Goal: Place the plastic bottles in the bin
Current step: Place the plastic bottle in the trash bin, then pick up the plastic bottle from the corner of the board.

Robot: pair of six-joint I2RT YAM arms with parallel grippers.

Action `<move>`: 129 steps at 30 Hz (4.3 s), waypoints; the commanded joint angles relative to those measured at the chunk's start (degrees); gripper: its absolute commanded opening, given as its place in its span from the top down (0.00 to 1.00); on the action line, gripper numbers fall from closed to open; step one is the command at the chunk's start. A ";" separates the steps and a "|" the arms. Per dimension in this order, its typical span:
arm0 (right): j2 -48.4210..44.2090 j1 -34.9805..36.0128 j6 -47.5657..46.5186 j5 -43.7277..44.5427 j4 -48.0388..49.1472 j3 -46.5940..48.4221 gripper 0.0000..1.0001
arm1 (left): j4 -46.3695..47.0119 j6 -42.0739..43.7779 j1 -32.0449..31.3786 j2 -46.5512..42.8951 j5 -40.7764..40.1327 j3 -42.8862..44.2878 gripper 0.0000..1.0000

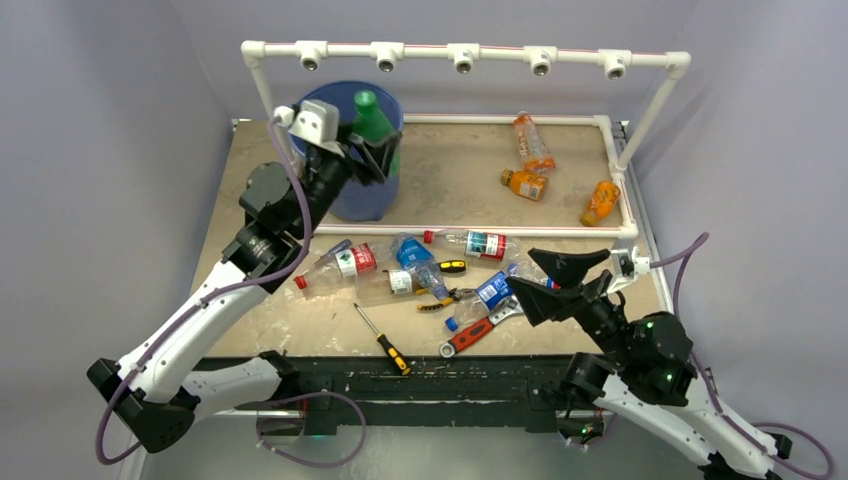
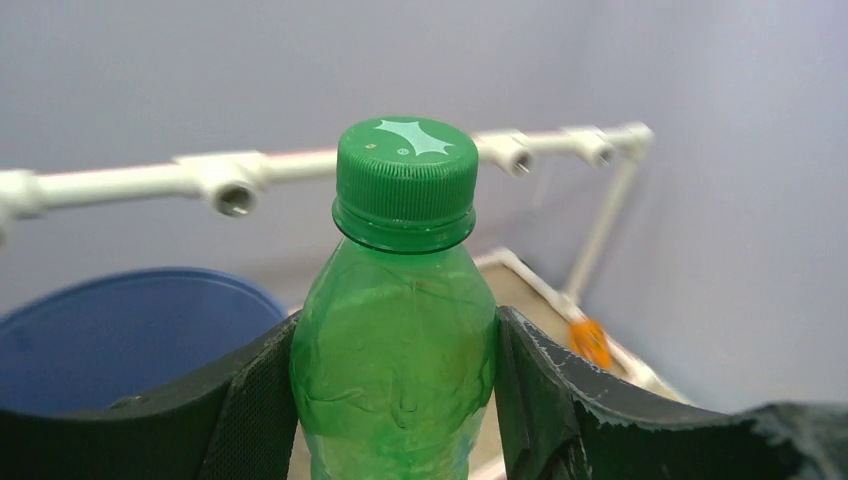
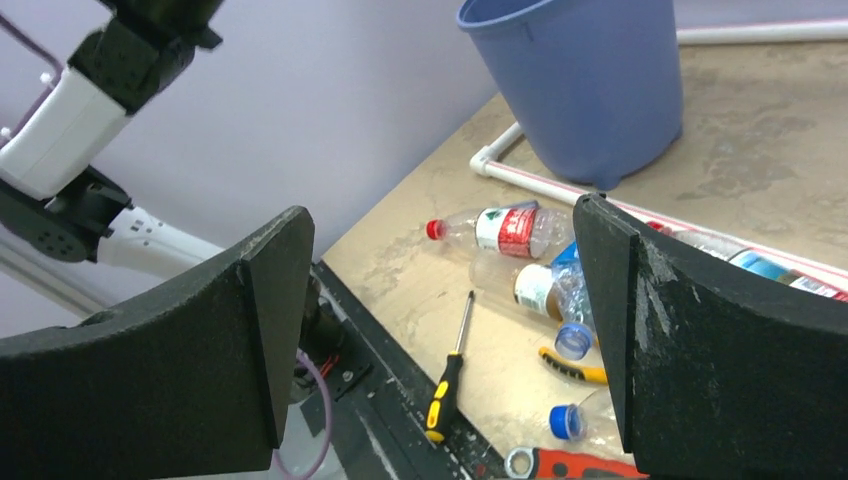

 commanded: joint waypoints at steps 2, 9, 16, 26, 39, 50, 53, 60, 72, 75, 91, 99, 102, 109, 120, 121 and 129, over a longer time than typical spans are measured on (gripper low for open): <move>-6.78 0.23 4.81 0.68 1.52 -3.94 0.01 | 5.89 0.42 3.30 4.36 -20.52 8.32 1.00; -6.30 0.22 8.60 3.40 -0.63 -4.04 0.01 | 7.13 -9.93 20.42 13.43 -15.40 10.16 1.00; -4.21 0.24 7.33 4.43 -2.68 -2.69 0.01 | 17.05 -8.55 24.63 17.60 -14.36 3.78 1.00; -4.29 0.25 7.59 7.78 -4.02 -2.78 0.01 | 9.69 -8.85 24.66 24.50 -14.30 3.56 1.00; -4.74 0.25 10.76 17.47 -9.38 -0.89 0.01 | 6.16 -12.10 24.55 22.55 -9.46 2.42 0.28; -2.25 0.27 13.53 20.59 -11.34 -0.50 0.01 | -12.80 -17.68 20.52 15.60 -23.10 8.65 0.16; -0.32 0.31 15.32 22.00 -12.53 0.20 0.01 | -20.06 -23.91 20.50 11.67 -25.63 8.87 0.07; 3.89 0.22 17.95 27.51 -14.37 0.93 0.01 | -15.97 -24.73 20.59 -6.15 -11.92 -9.33 0.01; 33.02 -1.36 20.17 43.60 -14.49 11.66 0.01 | -11.06 -24.96 20.41 -12.76 6.17 -27.05 0.04; 41.62 -13.77 15.79 34.25 -11.34 15.61 0.01 | -9.38 -25.52 20.48 -14.95 7.90 -28.20 0.05; 64.15 -50.25 16.45 23.86 0.33 15.83 0.07 | -10.06 -28.28 21.03 -19.16 10.78 -30.58 0.06; 75.65 -55.65 12.29 23.26 5.30 18.14 0.06 | -11.04 -27.42 20.94 -19.31 10.73 -29.92 0.06; 81.77 -59.02 12.97 22.05 5.97 20.03 0.05 | -11.87 -26.93 20.85 -19.07 10.69 -29.40 0.06; 89.51 -61.57 7.85 20.33 10.04 24.87 0.08 | -11.57 -26.96 20.59 -19.33 10.68 -29.61 0.06; 95.88 -63.58 4.58 18.27 10.60 29.32 0.18 | -10.87 -27.64 20.64 -18.59 12.46 -29.81 0.06; 96.36 -63.59 4.41 18.21 10.58 29.70 0.18 | -10.83 -27.63 20.66 -18.55 12.45 -29.87 0.06; 98.21 -63.59 4.24 16.34 11.20 30.57 0.31 | -10.48 -27.94 20.67 -17.85 12.98 -29.99 0.06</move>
